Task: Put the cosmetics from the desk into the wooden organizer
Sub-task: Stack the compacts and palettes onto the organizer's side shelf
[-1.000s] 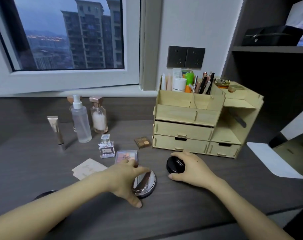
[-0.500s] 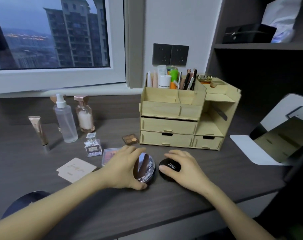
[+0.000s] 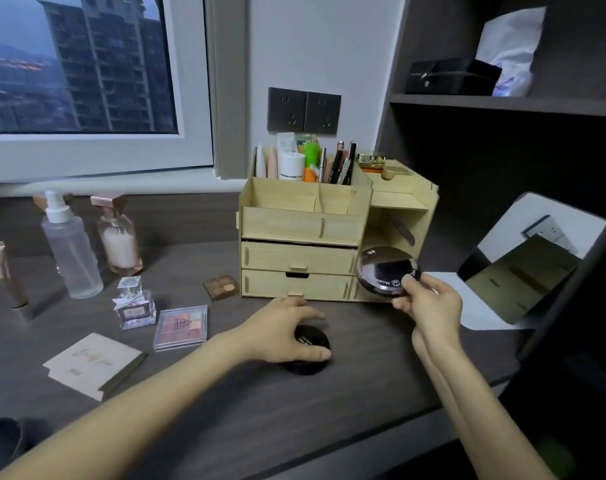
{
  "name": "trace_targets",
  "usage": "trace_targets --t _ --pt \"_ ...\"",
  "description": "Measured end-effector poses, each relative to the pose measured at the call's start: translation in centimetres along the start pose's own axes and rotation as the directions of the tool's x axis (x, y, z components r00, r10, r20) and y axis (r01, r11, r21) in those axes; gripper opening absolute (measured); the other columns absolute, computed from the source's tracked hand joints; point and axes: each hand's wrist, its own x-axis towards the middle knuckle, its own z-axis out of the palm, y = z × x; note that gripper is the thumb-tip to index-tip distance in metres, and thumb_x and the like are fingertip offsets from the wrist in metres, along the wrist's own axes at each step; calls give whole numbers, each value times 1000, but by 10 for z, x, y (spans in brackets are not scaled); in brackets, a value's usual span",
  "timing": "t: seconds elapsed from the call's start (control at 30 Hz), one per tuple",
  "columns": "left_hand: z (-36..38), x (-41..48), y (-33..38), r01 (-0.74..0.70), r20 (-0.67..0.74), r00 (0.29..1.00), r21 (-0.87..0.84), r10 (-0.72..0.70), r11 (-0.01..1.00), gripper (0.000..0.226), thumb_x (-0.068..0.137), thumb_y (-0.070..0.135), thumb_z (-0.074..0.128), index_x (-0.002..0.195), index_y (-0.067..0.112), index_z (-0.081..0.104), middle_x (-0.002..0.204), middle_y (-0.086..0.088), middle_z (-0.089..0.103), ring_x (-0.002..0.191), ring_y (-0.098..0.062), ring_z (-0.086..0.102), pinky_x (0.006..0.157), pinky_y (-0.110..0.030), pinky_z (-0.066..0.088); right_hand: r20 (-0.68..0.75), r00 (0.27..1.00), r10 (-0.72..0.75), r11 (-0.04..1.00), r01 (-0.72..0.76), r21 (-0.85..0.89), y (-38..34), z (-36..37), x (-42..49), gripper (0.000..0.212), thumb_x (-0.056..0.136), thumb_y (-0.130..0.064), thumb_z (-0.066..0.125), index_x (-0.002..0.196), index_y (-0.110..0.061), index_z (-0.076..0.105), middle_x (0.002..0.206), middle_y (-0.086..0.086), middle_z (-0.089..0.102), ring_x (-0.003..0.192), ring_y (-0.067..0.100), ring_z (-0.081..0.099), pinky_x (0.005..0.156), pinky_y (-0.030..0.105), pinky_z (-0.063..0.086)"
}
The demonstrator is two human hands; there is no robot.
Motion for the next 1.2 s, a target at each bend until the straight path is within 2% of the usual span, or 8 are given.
trace_targets --t 0.27,0.4,0.5,0.6,0.77,0.87,1.0,1.2 --pt "13 -2 -9 53 108 992 44 -58 998 91 65 55 74 141 30 31 139 -2 43 127 -26 38 109 -37 34 -131 991 20 1000 -19 8 19 35 44 24 89 -4 59 110 -6 48 92 11 57 28 2 55 36 8 40" --pt "17 -3 -11 34 31 999 -31 -33 999 89 65 46 77 141 24 34 135 -1 48 126 -21 42 107 -27 34 -119 993 20 995 -32 -97 30 38 60 22 87 -13 65 99 -8 47 73 17 59 28 9 54 32 15 41" --pt "19 -5 -12 35 -79 996 -67 -41 997 94 64 43 79 142 22 31 141 0 45 131 -17 39 108 -22 31 -103 995 4 927 -43 -373 32 33 57 37 83 -33 69 92 0 55 60 13 57 35 18 47 38 24 39" --pt "17 -3 -13 52 -223 970 -195 -96 979 92 62 40 80 139 22 33 139 3 47 128 -13 41 103 -17 31 212 971 111 863 11 -505 29 29 23 35 83 -43 66 82 -9 57 54 10 58 40 18 50 38 24 39" --pt "5 6 3 -24 -364 926 -329 -103 944 84 62 33 82 134 21 39 131 4 54 120 -10 50 95 -14 36 622 704 343 906 -73 -417 22 30 -36 24 89 -18 62 105 -1 59 69 13 63 50 13 59 39 20 49" --pt "-2 10 13 -84 -364 929 -383 -67 920 83 68 30 80 138 22 35 137 4 49 125 -9 46 101 -16 35 557 780 286 948 -145 -283 16 25 -31 22 88 -8 62 107 4 61 67 10 64 43 9 54 36 17 43" --pt "-16 6 10 -102 -412 910 -316 -40 943 70 77 35 71 138 26 37 141 7 45 129 -7 41 108 -29 36 205 970 130 988 -110 -105 1 14 -8 27 89 -7 61 111 -10 47 80 7 59 47 12 54 38 18 48" --pt "-38 -11 -7 -55 -514 852 -271 -96 961 45 83 27 66 126 24 52 128 6 57 119 -8 48 103 -30 40 63 992 -105 948 119 -294 -9 22 37 26 93 -16 54 114 -15 39 68 5 58 51 21 57 62 37 52"
